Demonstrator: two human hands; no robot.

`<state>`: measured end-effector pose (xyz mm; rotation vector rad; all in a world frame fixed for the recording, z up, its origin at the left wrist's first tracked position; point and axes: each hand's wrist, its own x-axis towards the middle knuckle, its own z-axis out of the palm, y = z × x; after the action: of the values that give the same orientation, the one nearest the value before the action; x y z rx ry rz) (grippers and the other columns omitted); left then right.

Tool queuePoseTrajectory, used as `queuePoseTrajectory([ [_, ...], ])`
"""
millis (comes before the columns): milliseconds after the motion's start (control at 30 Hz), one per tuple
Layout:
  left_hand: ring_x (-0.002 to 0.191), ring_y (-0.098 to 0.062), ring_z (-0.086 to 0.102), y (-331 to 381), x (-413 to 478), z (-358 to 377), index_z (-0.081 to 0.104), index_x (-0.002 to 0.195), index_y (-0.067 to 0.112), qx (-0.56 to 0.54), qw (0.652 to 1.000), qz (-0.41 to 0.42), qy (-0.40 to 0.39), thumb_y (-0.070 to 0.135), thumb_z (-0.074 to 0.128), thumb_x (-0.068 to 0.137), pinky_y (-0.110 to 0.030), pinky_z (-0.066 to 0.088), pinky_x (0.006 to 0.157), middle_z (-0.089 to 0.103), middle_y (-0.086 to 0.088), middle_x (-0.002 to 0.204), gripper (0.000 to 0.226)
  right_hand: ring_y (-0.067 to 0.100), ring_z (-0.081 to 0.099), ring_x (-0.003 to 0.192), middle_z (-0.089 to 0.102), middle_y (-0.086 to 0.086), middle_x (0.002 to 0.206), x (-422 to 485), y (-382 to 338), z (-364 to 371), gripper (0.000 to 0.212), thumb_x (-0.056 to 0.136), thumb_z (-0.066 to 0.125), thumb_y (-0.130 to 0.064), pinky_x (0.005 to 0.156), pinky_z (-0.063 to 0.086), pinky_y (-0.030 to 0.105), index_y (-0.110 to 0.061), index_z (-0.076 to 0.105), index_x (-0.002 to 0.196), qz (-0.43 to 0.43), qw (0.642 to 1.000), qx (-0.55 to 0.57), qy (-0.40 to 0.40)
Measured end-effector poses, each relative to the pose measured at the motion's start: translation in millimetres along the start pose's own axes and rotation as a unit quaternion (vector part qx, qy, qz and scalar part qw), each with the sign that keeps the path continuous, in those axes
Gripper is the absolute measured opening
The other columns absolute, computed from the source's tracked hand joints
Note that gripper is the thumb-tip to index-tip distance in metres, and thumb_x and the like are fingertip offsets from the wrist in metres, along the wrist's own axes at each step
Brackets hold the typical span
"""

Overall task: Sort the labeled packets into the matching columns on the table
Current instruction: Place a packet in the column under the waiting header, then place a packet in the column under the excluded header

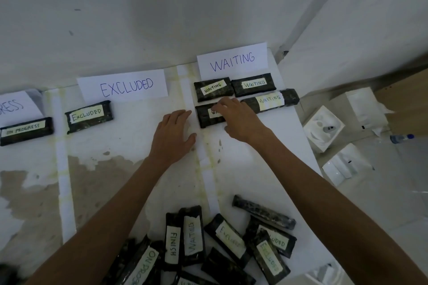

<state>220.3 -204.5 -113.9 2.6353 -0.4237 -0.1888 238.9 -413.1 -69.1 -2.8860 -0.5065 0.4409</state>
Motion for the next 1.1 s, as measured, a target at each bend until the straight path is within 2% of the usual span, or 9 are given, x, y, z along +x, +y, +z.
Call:
queuePoseTrajectory([
  [100,0.117,-0.034,0.047,3.7,-20.1,-2.7,0.045,0.133,0.008,-0.009,1.000,0.001,-0.013,0.032,0.054,0.078,-0.044,0.043,0.095,0.051,-0.013,0.131,0.061,0.026,0.047,0.118,0.047,0.008,0.134,-30.8,-15.1,-0.6,0.052,0.086,0.057,-0.003,0.093,0.037,0.034,-0.016,0.046,0.135,0.013,1.000,0.025,-0.007],
  [267,0.116,-0.034,0.047,11.8,-63.0,2.5,0.045,0.133,0.008,-0.016,0.999,-0.003,-0.049,0.024,0.059,0.081,-0.044,0.045,0.092,0.051,-0.014,0.130,0.056,0.025,0.050,0.117,0.052,0.006,0.128,-96.3,-39.3,17.9,0.046,0.087,0.056,-0.011,0.093,0.041,0.035,-0.019,0.048,0.131,0.065,0.989,0.085,-0.100],
  [433,0.118,-0.031,0.045,15.7,-104.3,7.0,0.046,0.132,0.007,-0.029,0.997,-0.010,-0.076,0.025,0.053,0.080,-0.042,0.044,0.096,0.052,-0.013,0.130,0.056,0.030,0.048,0.114,0.045,0.012,0.127,-152.6,-57.6,52.9,0.055,0.086,0.060,-0.029,0.088,0.041,0.038,-0.015,0.038,0.134,0.120,0.978,-0.011,-0.169],
  [500,0.117,-0.030,0.046,16.9,-116.1,6.4,0.046,0.132,0.008,-0.033,0.996,-0.012,-0.080,0.028,0.049,0.078,-0.041,0.042,0.096,0.052,-0.012,0.129,0.058,0.031,0.050,0.112,0.046,0.012,0.126,-162.5,-62.2,62.0,0.055,0.088,0.060,-0.027,0.083,0.043,0.038,-0.014,0.036,0.135,0.129,0.979,-0.022,-0.158],
  [633,0.116,-0.028,0.045,22.0,-135.7,-4.3,0.046,0.133,0.012,-0.070,0.994,-0.017,-0.079,0.025,0.049,0.082,-0.040,0.042,0.097,0.051,-0.009,0.130,0.052,0.030,0.053,0.107,0.051,0.011,0.120,-165.0,-72.1,54.6,0.036,0.090,0.055,-0.018,0.077,0.044,0.035,-0.010,0.046,0.124,0.124,0.984,-0.024,-0.124],
  [800,0.107,-0.015,0.051,33.0,-163.3,-30.6,0.049,0.130,0.020,-0.204,0.969,-0.062,-0.123,0.019,0.055,0.090,-0.028,0.043,0.090,0.055,-0.001,0.124,0.040,0.024,0.058,0.097,0.058,0.005,0.113,-165.6,-94.4,0.4,0.041,0.080,0.066,-0.016,0.079,0.049,0.034,-0.014,0.055,0.120,0.121,0.979,0.165,0.012],
  [867,0.103,-0.013,0.053,35.9,-176.4,-40.0,0.049,0.128,0.023,-0.240,0.959,-0.068,-0.135,0.020,0.057,0.090,-0.026,0.044,0.086,0.056,0.001,0.122,0.039,0.015,0.060,0.090,0.061,-0.002,0.106,-170.8,-109.1,-21.7,0.041,0.078,0.068,-0.012,0.078,0.054,0.030,-0.018,0.058,0.117,0.128,0.945,0.291,0.075],
  [967,0.101,-0.013,0.056,35.6,-193.5,-54.1,0.049,0.128,0.025,-0.297,0.942,-0.100,-0.123,0.020,0.058,0.089,-0.024,0.046,0.082,0.056,0.004,0.120,0.040,0.009,0.065,0.087,0.065,-0.006,0.099,-178.4,-129.7,-35.7,0.038,0.079,0.066,-0.004,0.073,0.056,0.022,-0.019,0.061,0.113,0.148,0.863,0.467,0.122],
  [1100,0.097,-0.011,0.058,23.0,-209.6,-71.6,0.050,0.127,0.026,-0.322,0.935,-0.113,-0.096,0.020,0.059,0.089,-0.024,0.049,0.077,0.057,0.006,0.117,0.040,0.021,0.068,0.089,0.066,0.008,0.104,-179.8,-149.3,-28.2,0.037,0.083,0.058,0.010,0.082,0.058,0.036,-0.010,0.061,0.114,0.155,0.757,0.617,0.149],
])
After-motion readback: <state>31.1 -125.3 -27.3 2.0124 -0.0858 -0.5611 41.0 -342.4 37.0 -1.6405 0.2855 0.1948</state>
